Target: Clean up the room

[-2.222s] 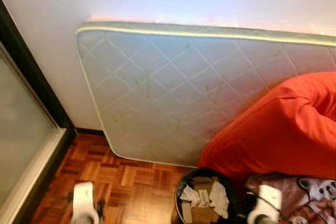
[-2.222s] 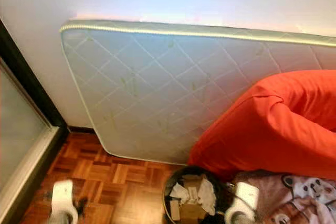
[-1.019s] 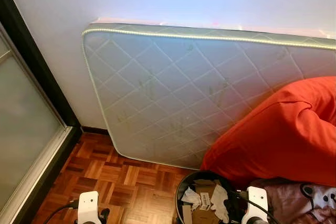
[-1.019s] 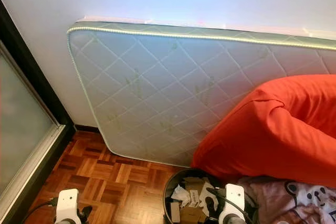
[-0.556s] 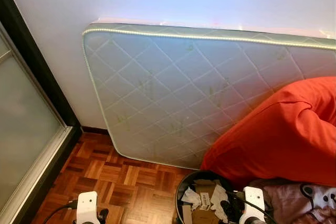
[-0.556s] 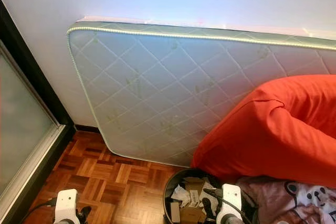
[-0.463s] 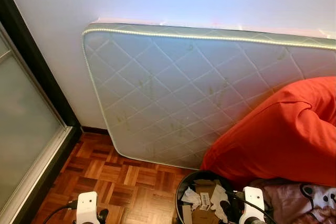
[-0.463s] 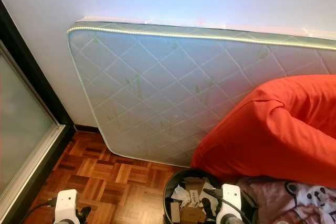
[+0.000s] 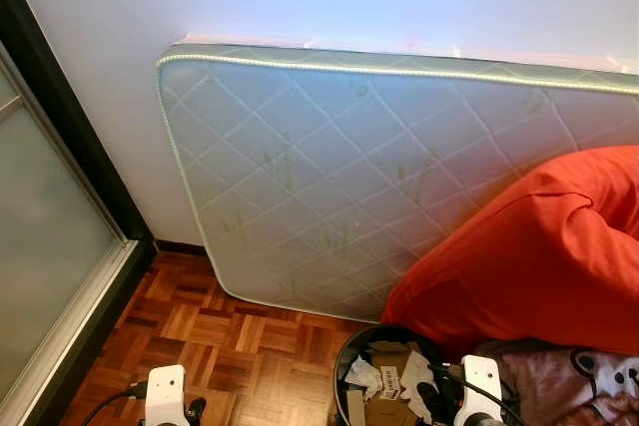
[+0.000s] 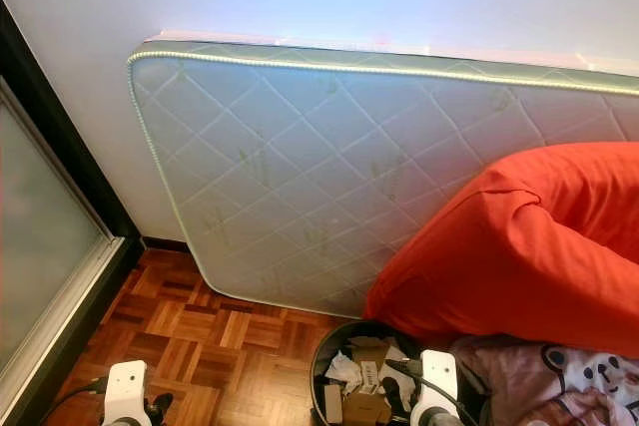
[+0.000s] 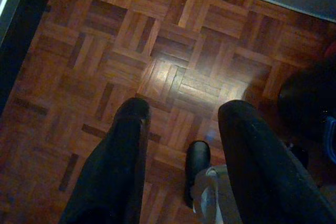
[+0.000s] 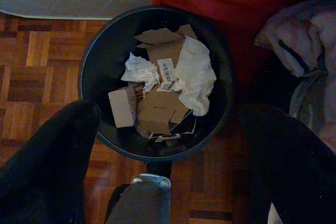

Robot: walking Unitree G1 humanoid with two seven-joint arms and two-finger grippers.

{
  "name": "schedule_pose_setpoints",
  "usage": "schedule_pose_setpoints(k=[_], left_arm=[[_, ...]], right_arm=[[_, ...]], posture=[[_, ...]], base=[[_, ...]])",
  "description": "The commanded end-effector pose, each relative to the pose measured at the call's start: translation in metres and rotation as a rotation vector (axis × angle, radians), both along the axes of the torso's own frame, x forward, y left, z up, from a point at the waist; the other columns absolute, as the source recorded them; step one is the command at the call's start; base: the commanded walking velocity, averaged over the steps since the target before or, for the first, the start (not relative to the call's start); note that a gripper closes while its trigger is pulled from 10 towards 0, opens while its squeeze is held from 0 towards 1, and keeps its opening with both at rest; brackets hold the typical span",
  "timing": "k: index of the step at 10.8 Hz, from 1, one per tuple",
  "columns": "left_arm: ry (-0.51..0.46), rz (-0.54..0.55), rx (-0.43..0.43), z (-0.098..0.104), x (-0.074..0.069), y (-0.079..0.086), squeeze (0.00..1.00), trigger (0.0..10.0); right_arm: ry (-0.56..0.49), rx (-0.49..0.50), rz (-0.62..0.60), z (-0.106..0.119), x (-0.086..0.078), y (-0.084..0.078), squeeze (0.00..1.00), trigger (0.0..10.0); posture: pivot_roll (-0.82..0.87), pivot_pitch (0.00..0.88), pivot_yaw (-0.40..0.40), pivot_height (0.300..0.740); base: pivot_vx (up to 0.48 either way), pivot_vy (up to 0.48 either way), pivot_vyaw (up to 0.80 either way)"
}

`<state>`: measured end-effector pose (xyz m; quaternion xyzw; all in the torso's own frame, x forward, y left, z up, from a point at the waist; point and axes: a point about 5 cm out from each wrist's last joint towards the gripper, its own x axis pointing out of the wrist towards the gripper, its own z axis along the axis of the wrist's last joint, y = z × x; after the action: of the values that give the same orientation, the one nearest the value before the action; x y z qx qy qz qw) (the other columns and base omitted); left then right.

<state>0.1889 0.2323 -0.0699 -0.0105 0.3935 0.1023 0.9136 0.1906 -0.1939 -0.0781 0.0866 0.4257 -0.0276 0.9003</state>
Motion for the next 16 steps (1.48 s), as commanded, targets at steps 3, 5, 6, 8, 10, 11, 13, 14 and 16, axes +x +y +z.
schedule_pose_setpoints(k=[3,5,6,8,10,11,13,14,16], left_arm=[[0.028,-0.003,0.007,-0.0025,-0.0054,0.0028,0.0,10.0],[0.025,0.002,0.008,-0.0022,-0.0052,0.0034,0.0,10.0],[0.02,0.006,0.008,-0.0016,-0.0042,0.0035,0.0,10.0],[0.015,0.008,0.007,-0.0011,-0.0031,0.0031,0.0,10.0],[0.012,0.012,0.005,-0.001,-0.0028,0.0027,0.0,10.0],[0.015,0.011,0.007,-0.0013,-0.0031,0.0025,0.0,10.0],[0.012,0.01,0.009,-0.0012,-0.003,0.002,0.0,10.0],[0.01,0.012,0.009,-0.0011,-0.0028,0.0019,0.0,10.0],[0.012,0.013,0.002,-0.0018,-0.0036,0.0008,0.0,10.0]], right_arm=[[0.003,0.012,-0.011,-0.001,-0.0016,0.0013,0.0,10.0],[-0.001,0.016,-0.014,-0.001,-0.0019,0.0012,0.0,10.0],[-0.006,0.019,-0.025,-0.0005,-0.0011,0.0005,0.0,10.0],[-0.024,0.021,-0.043,0.002,0.003,-0.0014,0.0,10.0],[-0.024,0.022,-0.042,0.0019,0.0027,-0.0012,0.0,10.0],[-0.022,0.023,-0.042,0.0014,0.0018,-0.001,0.0,10.0],[-0.014,0.02,-0.048,0.0007,0.0005,-0.002,0.0,10.0],[-0.013,0.019,-0.049,0.0006,0.0004,-0.0022,0.0,10.0],[-0.007,0.024,-0.067,0.0003,0.0,-0.0028,0.0,10.0]], posture=[[0.18,0.0,-0.023,0.74],[0.18,0.0,-0.028,0.74],[0.18,0.0,-0.03,0.74],[0.18,0.0,-0.034,0.74],[0.18,0.0,-0.039,0.74],[0.18,0.0,-0.04,0.74],[0.18,0.0,-0.043,0.74],[0.18,0.0,-0.043,0.74],[0.17,0.0,-0.04,0.74]], base=[[-0.245,0.0,0.0],[-0.262,0.0,0.0],[-0.277,0.0,0.0],[-0.266,0.0,0.0],[-0.253,0.0,0.0],[0.0,0.0,0.0],[0.0,0.0,0.0],[0.0,0.0,0.0],[0.0,0.0,-0.71]])
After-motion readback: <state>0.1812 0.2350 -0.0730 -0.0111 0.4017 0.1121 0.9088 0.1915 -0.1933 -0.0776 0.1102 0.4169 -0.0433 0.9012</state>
